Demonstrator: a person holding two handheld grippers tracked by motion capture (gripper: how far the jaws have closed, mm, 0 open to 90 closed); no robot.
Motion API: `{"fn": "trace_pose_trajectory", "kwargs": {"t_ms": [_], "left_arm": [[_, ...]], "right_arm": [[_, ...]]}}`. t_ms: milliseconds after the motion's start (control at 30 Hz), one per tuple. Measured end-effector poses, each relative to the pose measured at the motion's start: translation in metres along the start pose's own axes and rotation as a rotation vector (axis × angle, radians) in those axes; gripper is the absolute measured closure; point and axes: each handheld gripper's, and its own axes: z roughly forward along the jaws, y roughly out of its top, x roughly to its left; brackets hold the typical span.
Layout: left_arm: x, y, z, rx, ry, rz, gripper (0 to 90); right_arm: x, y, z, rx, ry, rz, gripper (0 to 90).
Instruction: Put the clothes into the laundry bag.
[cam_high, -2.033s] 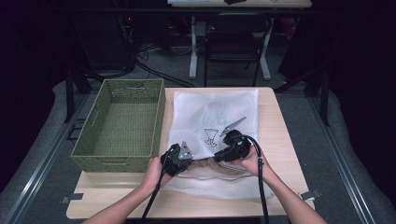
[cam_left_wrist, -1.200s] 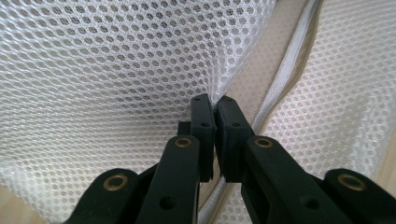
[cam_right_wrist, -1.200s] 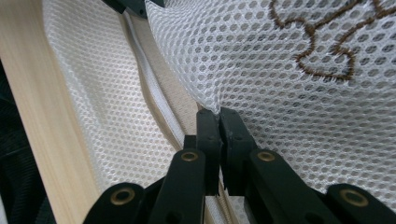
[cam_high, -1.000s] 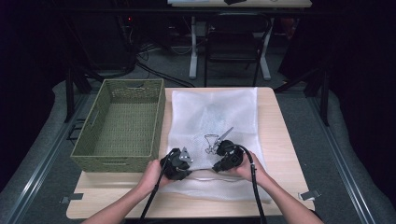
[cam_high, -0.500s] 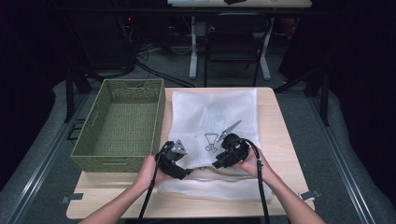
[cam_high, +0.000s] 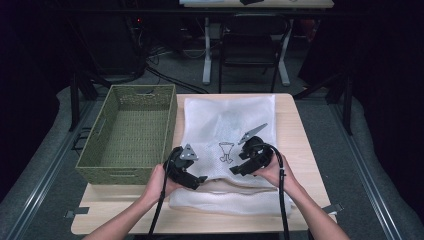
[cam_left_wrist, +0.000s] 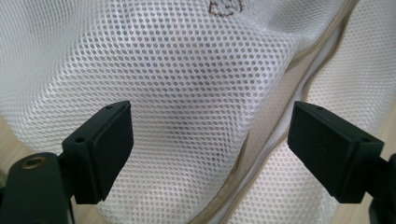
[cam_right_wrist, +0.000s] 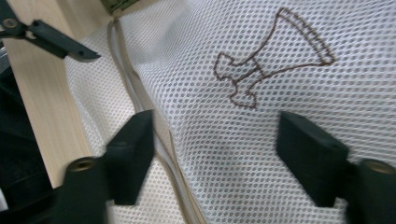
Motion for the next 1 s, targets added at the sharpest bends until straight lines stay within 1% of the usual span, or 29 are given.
{"fn": "trace_pose_trajectory", "kwargs": {"t_ms": [67,133,200,233,333,433,467,533,600,767,800,867,900,967,1000], "left_arm": [[-0.002,0.0,-0.006,-0.013,0.005,0.002,12.7],[-0.003,-0.001,-0.011,-0.023,0.007,0.001,11.4],[-0.003,-0.003,-0.017,-0.028,0.014,-0.002,9.7],[-0.004,-0.005,-0.019,-0.037,0.018,-0.005,9.5],[-0.005,-0.012,-0.027,-0.039,0.028,-0.013,7.7],[-0.008,-0.021,-0.035,-0.042,0.039,-0.013,6.3],[-0.009,-0.023,-0.037,-0.041,0.038,-0.013,5.8],[-0.012,-0.028,-0.043,-0.043,0.05,-0.009,5.2],[-0.015,-0.033,-0.05,-0.046,0.049,-0.008,4.7],[-0.027,-0.047,-0.064,-0.057,0.066,0.004,4.0],[-0.028,-0.048,-0.066,-0.046,0.064,0.009,3.9],[-0.032,-0.053,-0.07,-0.047,0.071,0.013,3.8],[-0.034,-0.057,-0.072,-0.04,0.072,0.015,3.7],[-0.036,-0.063,-0.076,-0.029,0.101,0.027,3.5],[-0.037,-0.066,-0.078,-0.026,0.102,0.021,3.4]], "right_arm": [[0.003,-0.001,-0.004,-0.006,-0.013,0.007,21.4],[0.004,-0.003,-0.01,-0.034,-0.012,0.017,17.5],[0.006,-0.006,-0.016,-0.045,-0.032,0.029,15.2],[0.007,-0.009,-0.018,-0.054,-0.038,0.031,14.8],[0.011,-0.018,-0.026,-0.066,-0.069,0.038,11.3],[0.013,-0.027,-0.031,-0.075,-0.096,0.048,6.6],[0.013,-0.03,-0.032,-0.079,-0.107,0.053,6.1],[0.015,-0.037,-0.036,-0.08,-0.12,0.062,4.1],[0.017,-0.045,-0.039,-0.083,-0.139,0.067,3.8],[0.02,-0.064,-0.045,-0.082,-0.169,0.073,3.0],[0.021,-0.069,-0.046,-0.08,-0.174,0.078,3.0],[0.022,-0.075,-0.047,-0.083,-0.181,0.085,3.0],[0.022,-0.08,-0.048,-0.083,-0.181,0.099,3.0],[0.023,-0.089,-0.05,-0.085,-0.192,0.109,2.9],[0.023,-0.092,-0.051,-0.082,-0.195,0.112,2.9]]}}
